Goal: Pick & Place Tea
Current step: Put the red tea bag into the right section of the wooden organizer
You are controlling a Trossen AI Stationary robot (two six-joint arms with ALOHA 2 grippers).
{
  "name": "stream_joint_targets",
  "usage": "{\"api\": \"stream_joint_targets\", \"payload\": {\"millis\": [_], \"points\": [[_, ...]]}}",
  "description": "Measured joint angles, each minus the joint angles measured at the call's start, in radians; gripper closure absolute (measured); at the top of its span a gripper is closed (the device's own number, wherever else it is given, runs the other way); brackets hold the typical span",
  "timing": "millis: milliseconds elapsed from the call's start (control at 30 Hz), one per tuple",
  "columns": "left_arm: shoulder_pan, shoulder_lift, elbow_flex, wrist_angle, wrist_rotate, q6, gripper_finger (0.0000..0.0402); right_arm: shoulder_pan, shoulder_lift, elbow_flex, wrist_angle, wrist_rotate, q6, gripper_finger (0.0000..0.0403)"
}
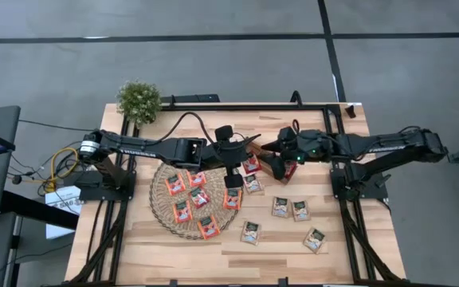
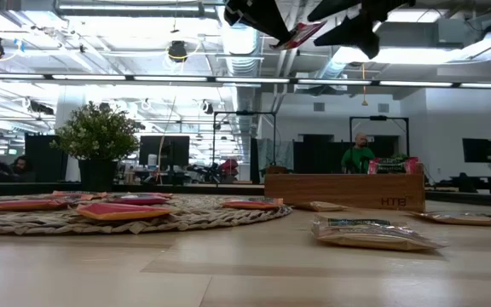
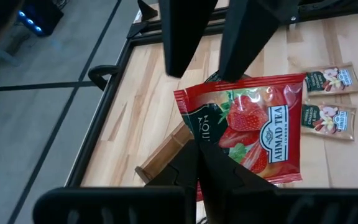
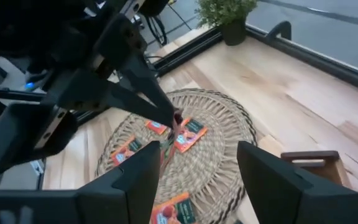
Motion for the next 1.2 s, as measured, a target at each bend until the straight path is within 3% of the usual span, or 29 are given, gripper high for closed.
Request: {"api": "stream_joint_targets", "payload": {"millis": [467, 700, 933, 1200], "points": [[0.001, 0.004, 0.000, 0.012, 0.002, 0.021, 0.0401, -0.071, 0.031, 0.001, 0.052, -0.104, -0.008, 0.0196], [0.001, 0.005, 0.000, 0.015, 0.005, 0.024, 0.0401, -0.076, 0.057, 0.000, 0.056, -0.137, -0.008, 0.0216], [0.000, 0.005, 0.000, 0.019, 0.020, 0.024, 0.0401, -0.076, 0.078, 0.001, 0.095, -0.161, -0.008, 0.0267], [0.001, 0.006, 0.000, 0.017, 0.021, 0.024, 0.0401, -0.076, 0.082, 0.001, 0.105, -0.179, -0.010, 0.0365]]}}
